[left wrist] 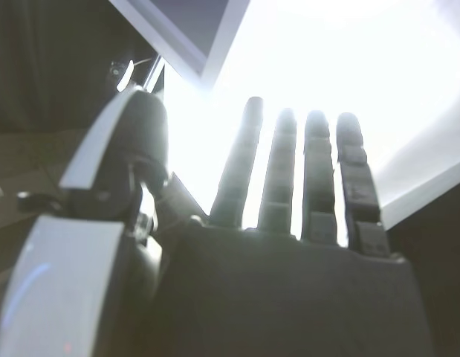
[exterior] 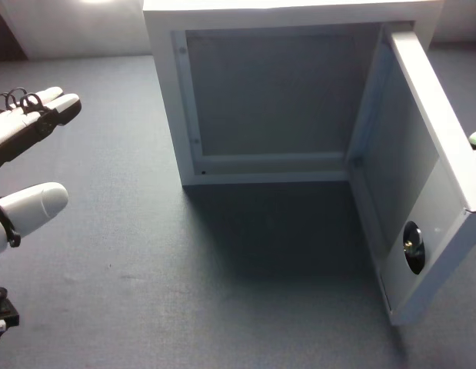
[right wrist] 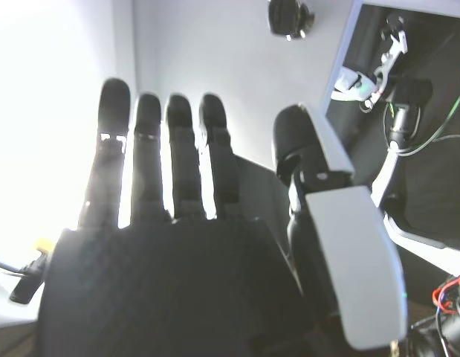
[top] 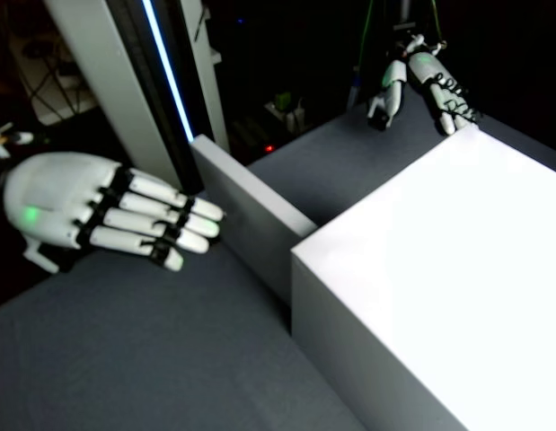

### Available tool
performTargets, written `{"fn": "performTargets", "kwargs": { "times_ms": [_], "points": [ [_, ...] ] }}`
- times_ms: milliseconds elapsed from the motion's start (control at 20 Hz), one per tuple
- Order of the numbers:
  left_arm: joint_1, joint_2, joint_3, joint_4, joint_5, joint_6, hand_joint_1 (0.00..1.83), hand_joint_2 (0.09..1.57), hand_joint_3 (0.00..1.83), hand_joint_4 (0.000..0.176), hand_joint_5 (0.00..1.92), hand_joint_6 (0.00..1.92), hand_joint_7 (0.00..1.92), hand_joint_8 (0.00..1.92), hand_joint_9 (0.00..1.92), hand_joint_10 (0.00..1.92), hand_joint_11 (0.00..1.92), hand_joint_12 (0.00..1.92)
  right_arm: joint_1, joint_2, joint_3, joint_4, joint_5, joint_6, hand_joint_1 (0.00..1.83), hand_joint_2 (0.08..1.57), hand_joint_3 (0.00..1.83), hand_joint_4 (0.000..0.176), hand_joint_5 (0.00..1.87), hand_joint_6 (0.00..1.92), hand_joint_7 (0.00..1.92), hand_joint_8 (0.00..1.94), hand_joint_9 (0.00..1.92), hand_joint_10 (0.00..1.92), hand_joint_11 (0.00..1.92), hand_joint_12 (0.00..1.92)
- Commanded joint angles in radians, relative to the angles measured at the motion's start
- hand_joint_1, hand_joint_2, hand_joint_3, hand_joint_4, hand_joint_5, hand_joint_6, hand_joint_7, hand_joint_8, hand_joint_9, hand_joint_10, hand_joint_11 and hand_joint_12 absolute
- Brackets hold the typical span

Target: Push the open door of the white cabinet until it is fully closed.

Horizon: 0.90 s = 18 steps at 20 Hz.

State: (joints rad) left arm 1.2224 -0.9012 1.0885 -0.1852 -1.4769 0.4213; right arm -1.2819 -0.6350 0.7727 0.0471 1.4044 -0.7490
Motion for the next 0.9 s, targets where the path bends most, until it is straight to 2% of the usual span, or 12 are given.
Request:
{"fn": "performTargets", "kwargs": {
  "times_ms": [0, 350, 500, 750, 850],
  "points": [
    [-0.005, 0.004, 0.005, -0.021, -0.133, -0.005, 0.08, 1.47, 0.00, 0.000, 0.07, 0.00, 0.00, 0.00, 0.00, 0.00, 0.00, 0.17, 0.013, -0.007, 0.002, 0.011, 0.105, 0.008, 0.45, 1.34, 0.00, 0.000, 0.35, 0.00, 0.29, 0.00, 0.09, 0.53, 0.00, 1.42],
    [0.001, 0.004, 0.004, -0.026, -0.139, -0.005, 0.13, 1.47, 0.00, 0.000, 0.08, 0.00, 0.00, 0.00, 0.00, 0.00, 0.00, 0.20, 0.121, -0.057, 0.036, -0.067, 0.012, 0.036, 0.47, 1.33, 0.00, 0.000, 0.35, 0.01, 0.25, 0.00, 0.10, 0.50, 0.00, 1.38],
    [0.004, 0.005, 0.004, -0.030, -0.142, -0.005, 0.13, 1.47, 0.00, 0.000, 0.08, 0.00, 0.00, 0.00, 0.00, 0.00, 0.00, 0.20, 0.142, -0.076, 0.047, -0.082, 0.002, 0.044, 0.40, 1.35, 0.00, 0.000, 0.33, 0.00, 0.24, 0.01, 0.08, 0.49, 0.00, 1.31],
    [0.011, 0.004, 0.003, -0.039, -0.152, -0.005, 0.14, 1.47, 0.00, 0.000, 0.07, 0.00, 0.00, 0.00, 0.00, 0.00, 0.00, 0.20, 0.195, -0.108, 0.067, -0.121, -0.037, 0.061, 0.32, 1.35, 0.00, 0.000, 0.33, 0.00, 0.26, 0.00, 0.09, 0.52, 0.00, 1.34],
    [0.019, 0.005, 0.002, -0.047, -0.161, -0.005, 0.14, 1.47, 0.00, 0.000, 0.08, 0.00, 0.00, 0.00, 0.00, 0.00, 0.00, 0.12, 0.233, -0.134, 0.083, -0.145, -0.066, 0.073, 0.31, 1.35, 0.00, 0.000, 0.32, 0.00, 0.25, 0.00, 0.07, 0.55, 0.00, 1.38]
  ]
}}
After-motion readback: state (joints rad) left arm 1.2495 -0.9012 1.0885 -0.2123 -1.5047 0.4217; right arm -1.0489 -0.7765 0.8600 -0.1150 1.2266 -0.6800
